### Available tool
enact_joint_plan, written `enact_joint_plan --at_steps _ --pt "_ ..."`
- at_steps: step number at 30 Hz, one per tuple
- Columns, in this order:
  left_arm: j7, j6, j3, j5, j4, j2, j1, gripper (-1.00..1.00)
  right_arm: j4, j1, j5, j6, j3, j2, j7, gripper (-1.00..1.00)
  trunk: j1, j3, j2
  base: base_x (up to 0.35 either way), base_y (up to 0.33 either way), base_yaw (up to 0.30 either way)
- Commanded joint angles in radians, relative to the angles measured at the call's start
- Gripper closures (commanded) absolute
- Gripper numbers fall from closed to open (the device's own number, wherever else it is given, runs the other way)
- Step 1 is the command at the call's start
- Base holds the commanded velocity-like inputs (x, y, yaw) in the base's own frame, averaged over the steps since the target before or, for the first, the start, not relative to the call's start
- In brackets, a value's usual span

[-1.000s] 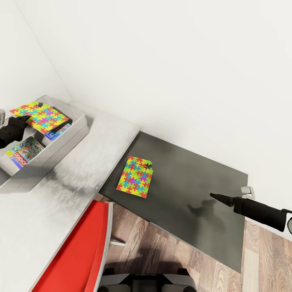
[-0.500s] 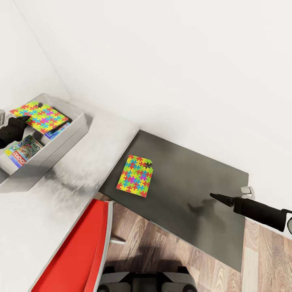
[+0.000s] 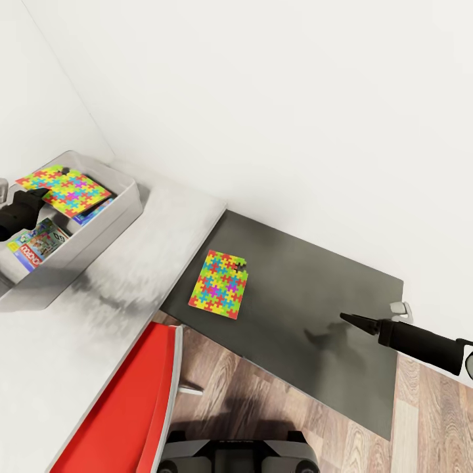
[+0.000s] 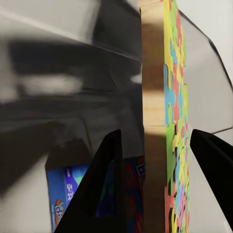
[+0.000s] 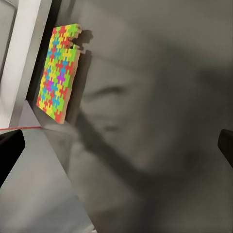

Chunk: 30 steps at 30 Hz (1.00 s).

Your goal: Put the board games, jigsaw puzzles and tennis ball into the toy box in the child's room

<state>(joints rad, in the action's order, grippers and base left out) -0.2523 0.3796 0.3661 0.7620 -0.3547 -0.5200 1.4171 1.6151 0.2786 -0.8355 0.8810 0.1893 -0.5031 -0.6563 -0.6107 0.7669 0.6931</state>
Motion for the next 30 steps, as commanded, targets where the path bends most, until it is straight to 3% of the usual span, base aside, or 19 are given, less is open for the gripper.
enact_joint_plan --at_steps 1,9,10,30 --pt "-0.001 0.009 0.007 0.002 0.000 -0.001 0.001 1.00 0.000 0.001 0.000 0.006 0.001 0.000 -0.002 -1.00 0.000 0.001 0.001 0.000 0.000 0.000" --pt "0.039 0.011 0.007 0.003 0.001 -0.012 0.000 1.00 0.000 0.001 0.000 0.006 0.001 0.000 -0.003 -1.00 0.000 0.001 0.001 0.000 0.000 0.000" --pt "0.042 0.011 0.007 0.003 0.001 -0.013 0.000 -1.00 0.000 0.001 0.000 0.006 0.001 0.000 -0.003 -1.00 0.000 0.001 0.001 0.000 0.000 0.000" --pt "0.056 0.011 0.005 0.007 0.002 -0.014 -0.001 -1.00 0.000 0.001 0.000 0.006 0.002 0.000 -0.003 -1.00 0.000 0.001 0.001 0.000 0.000 0.000"
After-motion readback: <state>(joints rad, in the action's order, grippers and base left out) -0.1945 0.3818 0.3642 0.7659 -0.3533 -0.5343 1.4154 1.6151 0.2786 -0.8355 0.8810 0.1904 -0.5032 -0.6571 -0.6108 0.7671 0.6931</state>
